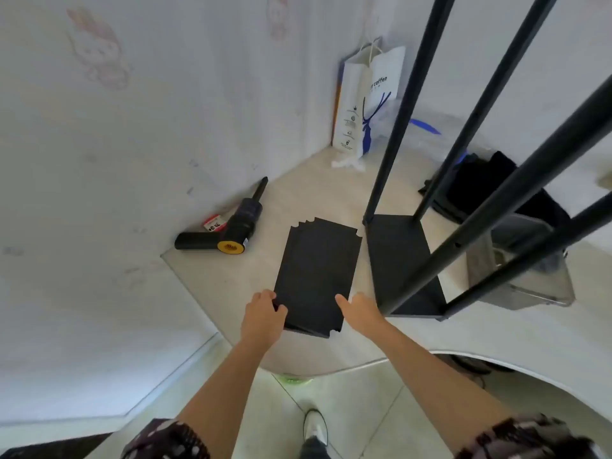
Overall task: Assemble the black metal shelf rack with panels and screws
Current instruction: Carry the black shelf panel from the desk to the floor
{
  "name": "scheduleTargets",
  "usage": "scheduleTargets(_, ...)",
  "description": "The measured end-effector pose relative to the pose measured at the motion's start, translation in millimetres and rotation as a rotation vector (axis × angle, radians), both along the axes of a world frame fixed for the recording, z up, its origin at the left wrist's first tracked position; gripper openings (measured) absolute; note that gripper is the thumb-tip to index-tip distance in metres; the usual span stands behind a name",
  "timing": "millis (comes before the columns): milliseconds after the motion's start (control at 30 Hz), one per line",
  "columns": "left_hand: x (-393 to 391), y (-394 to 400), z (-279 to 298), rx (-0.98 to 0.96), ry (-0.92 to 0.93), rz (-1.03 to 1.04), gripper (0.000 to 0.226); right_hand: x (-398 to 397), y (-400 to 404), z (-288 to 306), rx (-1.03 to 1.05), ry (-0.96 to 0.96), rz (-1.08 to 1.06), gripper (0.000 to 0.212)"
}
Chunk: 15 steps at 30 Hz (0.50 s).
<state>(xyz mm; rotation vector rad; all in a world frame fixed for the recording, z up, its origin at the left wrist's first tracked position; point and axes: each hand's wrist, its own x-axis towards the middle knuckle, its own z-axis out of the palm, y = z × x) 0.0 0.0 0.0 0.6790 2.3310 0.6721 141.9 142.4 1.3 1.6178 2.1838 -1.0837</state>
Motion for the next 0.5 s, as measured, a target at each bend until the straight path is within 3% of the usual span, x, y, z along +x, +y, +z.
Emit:
scheduleTargets(133, -11, 14, -8, -0.066, -0.091, -0.005, 0.046, -12, 11, -11, -0.059, -0.114, -0.004, 0.058)
scheduleTargets(333, -20, 28, -18, -0.111, -0.159, -0.094, 0.066, -27, 26, -25, -0.16, -0.053, -0.063, 0.075)
scheduleTargets(500, -24, 28, -19, -0.093, -0.197, -0.108, 0.062, -32, 29, -31, -0.163, -0.034, -0.065, 0.068)
